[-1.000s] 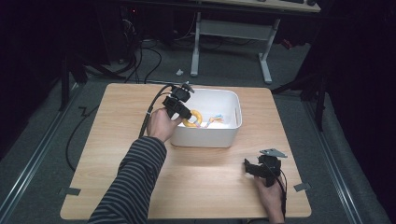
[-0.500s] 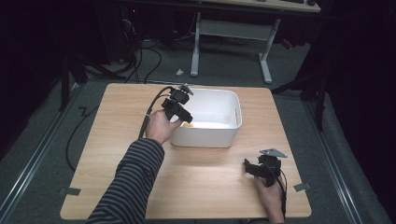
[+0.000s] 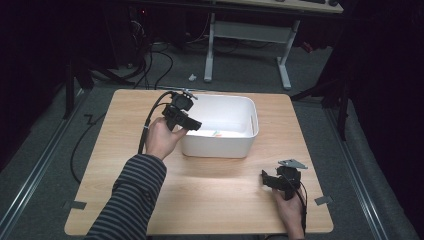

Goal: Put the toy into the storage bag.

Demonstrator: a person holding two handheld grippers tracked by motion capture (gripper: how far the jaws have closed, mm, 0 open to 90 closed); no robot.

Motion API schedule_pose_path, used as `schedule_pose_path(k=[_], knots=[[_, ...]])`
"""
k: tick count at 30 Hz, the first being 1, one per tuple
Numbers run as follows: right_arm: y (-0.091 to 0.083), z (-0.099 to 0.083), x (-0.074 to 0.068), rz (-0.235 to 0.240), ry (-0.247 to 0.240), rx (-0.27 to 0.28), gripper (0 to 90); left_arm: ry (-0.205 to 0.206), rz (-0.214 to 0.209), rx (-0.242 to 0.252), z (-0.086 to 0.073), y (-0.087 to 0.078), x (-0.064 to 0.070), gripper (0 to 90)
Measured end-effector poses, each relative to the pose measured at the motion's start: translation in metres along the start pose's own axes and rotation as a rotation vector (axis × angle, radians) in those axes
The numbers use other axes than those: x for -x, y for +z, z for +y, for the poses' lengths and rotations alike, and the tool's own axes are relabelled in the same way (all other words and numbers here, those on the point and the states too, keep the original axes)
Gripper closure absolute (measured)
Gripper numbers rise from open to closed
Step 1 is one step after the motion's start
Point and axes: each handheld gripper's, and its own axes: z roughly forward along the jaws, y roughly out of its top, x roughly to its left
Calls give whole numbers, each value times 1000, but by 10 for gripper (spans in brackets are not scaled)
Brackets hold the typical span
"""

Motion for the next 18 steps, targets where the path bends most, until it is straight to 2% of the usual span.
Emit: schedule_pose_path(k=[4,8,18], knots=[[0,0,0,0,0,0,148,-37,3,44,-8,-12,-6,401],[0,0,0,0,0,0,149,-47,7,80,-17,-24,-11,401],[0,0,0,0,0,0,149,-77,26,114,-41,-44,-25,401]])
